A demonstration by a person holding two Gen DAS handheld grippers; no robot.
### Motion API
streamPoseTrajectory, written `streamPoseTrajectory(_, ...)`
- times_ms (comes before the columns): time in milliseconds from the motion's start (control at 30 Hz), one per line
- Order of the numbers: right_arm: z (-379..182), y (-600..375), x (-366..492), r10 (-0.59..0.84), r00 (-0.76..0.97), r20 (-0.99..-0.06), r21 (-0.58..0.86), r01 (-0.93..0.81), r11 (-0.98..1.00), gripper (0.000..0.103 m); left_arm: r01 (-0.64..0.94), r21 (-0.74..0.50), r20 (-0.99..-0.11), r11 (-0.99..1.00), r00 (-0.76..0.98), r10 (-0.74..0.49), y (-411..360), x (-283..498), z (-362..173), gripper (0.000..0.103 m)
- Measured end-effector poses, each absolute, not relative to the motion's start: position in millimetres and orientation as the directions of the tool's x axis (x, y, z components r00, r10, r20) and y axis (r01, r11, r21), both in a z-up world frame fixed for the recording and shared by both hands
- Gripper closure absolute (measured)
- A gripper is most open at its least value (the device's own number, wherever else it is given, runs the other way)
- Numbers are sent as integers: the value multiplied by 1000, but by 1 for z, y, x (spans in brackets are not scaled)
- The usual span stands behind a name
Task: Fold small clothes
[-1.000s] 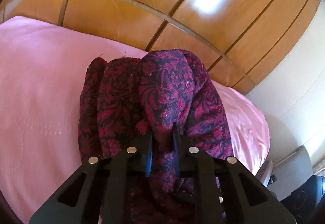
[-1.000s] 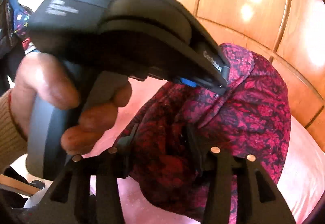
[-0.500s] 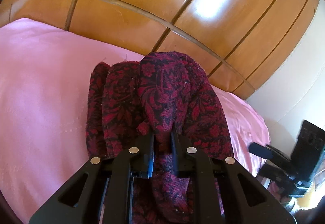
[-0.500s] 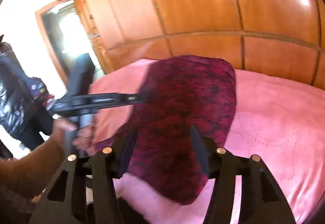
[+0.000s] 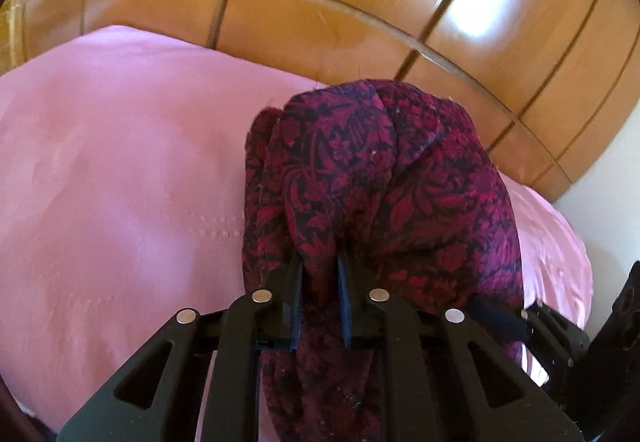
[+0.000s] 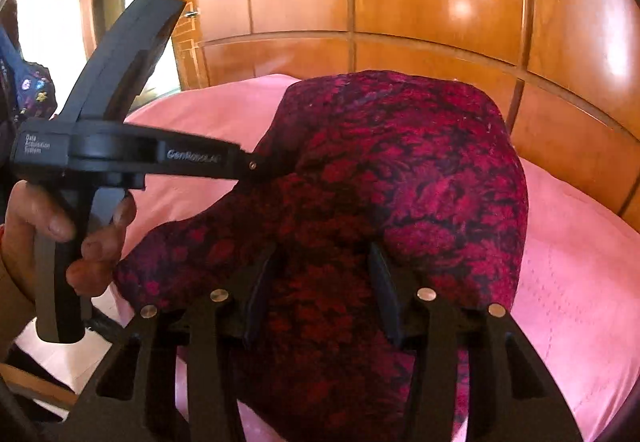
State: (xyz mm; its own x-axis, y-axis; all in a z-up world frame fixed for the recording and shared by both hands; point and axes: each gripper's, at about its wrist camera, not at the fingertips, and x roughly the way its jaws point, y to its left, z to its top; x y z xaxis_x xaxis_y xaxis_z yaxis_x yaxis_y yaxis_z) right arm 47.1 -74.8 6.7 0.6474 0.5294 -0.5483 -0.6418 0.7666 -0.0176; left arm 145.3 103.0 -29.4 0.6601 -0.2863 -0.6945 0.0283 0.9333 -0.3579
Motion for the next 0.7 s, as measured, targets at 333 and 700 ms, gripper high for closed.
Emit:
streamPoseTrajectory(333, 84, -149, 93, 699, 549, -458, 337, -621, 708, 40, 4, -169, -694, 986, 710, -122, 75, 133, 4, 81)
streamPoseTrajectory(700, 66, -70, 211, 505, 509, -697, 229, -510, 829, 45, -29, -146, -717, 989, 692, -85, 76, 133, -20, 81)
